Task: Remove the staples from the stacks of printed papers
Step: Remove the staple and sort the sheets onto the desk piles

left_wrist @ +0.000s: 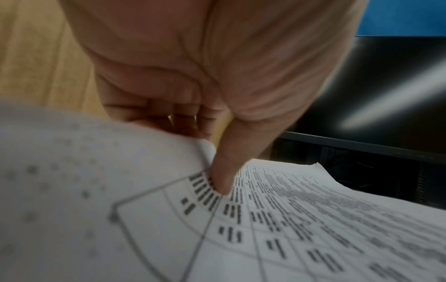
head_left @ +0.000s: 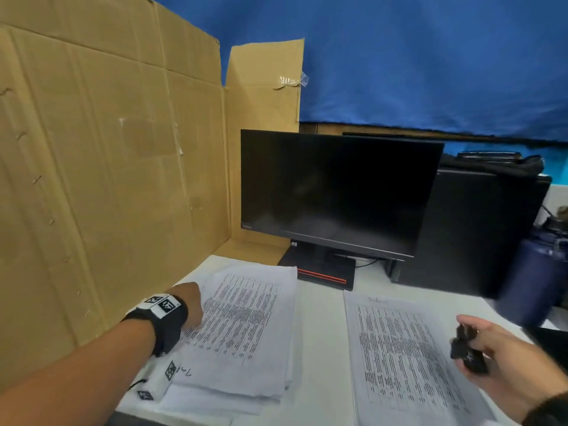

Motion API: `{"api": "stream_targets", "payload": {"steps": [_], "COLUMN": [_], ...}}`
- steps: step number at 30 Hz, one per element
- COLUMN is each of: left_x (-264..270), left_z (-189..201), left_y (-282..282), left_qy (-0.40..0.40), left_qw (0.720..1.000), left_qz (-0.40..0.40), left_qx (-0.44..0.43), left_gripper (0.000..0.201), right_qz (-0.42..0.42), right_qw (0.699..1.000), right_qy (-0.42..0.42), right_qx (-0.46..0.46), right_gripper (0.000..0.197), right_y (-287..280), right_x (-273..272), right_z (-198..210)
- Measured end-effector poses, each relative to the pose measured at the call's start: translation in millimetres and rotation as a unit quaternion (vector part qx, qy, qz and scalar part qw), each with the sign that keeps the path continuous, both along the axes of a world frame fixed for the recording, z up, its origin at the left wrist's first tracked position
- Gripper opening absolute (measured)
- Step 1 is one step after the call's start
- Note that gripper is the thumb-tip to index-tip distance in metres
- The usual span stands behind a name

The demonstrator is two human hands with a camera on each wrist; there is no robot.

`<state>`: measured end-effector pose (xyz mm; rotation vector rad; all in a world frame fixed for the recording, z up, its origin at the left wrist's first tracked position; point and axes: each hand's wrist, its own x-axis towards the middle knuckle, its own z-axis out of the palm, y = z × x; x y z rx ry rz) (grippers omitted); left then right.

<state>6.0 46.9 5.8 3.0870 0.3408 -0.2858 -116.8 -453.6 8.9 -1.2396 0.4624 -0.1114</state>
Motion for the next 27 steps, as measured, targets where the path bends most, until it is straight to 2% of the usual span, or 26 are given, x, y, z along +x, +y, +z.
{"api": "stream_targets", "payload": {"steps": [2, 3, 5, 9, 12, 14, 16, 17, 19, 21, 22, 25, 27], "left_x": [-5, -7, -14, -50, -81, -96, -102, -100, -92, -80, -74, -58, -50], "left_z": [4, 5, 7, 11, 16, 19, 14, 9, 0, -4, -5, -7, -7], "left_y": [1, 3, 6, 1, -14, -24, -31, -32, -34, -34, -33, -31, -32], "left_qy": [-0.021, -0.043, -0.105, -0.225, -0.275, -0.263, -0.205, -0.179, -0.138, -0.107, -0.089, -0.035, -0.034], "left_qw": [1.000, 0.998, 0.985, 0.915, 0.853, 0.807, 0.788, 0.799, 0.849, 0.905, 0.922, 0.930, 0.940], "left_qz": [-0.004, -0.006, 0.005, -0.013, -0.046, -0.039, -0.016, -0.006, -0.004, -0.007, 0.000, 0.042, 0.066], "left_qx": [-0.017, -0.038, -0.138, -0.333, -0.440, -0.527, -0.580, -0.575, -0.510, -0.411, -0.376, -0.363, -0.332], "left_gripper": [0.016, 0.006, 0.010, 0.019, 0.014, 0.022, 0.041, 0.051, 0.066, 0.079, 0.085, 0.096, 0.086], "right_qz": [0.002, 0.014, 0.050, 0.085, 0.097, 0.115, 0.149, 0.172, 0.216, 0.242, 0.252, 0.277, 0.266], "right_qw": [0.989, 0.983, 0.979, 0.988, 0.994, 0.992, 0.982, 0.973, 0.953, 0.939, 0.935, 0.911, 0.901], "right_qy": [0.009, 0.018, 0.030, 0.054, 0.032, 0.029, 0.037, 0.044, 0.045, 0.052, 0.059, 0.067, 0.063], "right_qx": [0.146, 0.182, 0.195, 0.116, 0.041, -0.034, -0.108, -0.146, -0.207, -0.237, -0.243, -0.299, -0.338], "right_gripper": [0.036, 0.032, 0.011, 0.006, 0.014, 0.021, 0.028, 0.035, 0.045, 0.040, 0.036, 0.025, 0.026], "right_y": [22, 32, 55, 94, 115, 130, 145, 152, 162, 170, 173, 180, 183], "right_x": [-12, -18, -27, -33, -26, -20, -12, -8, 2, 10, 13, 13, 10], "right_z": [8, 10, 10, -3, -18, -24, -27, -28, -30, -30, -29, -29, -33]}}
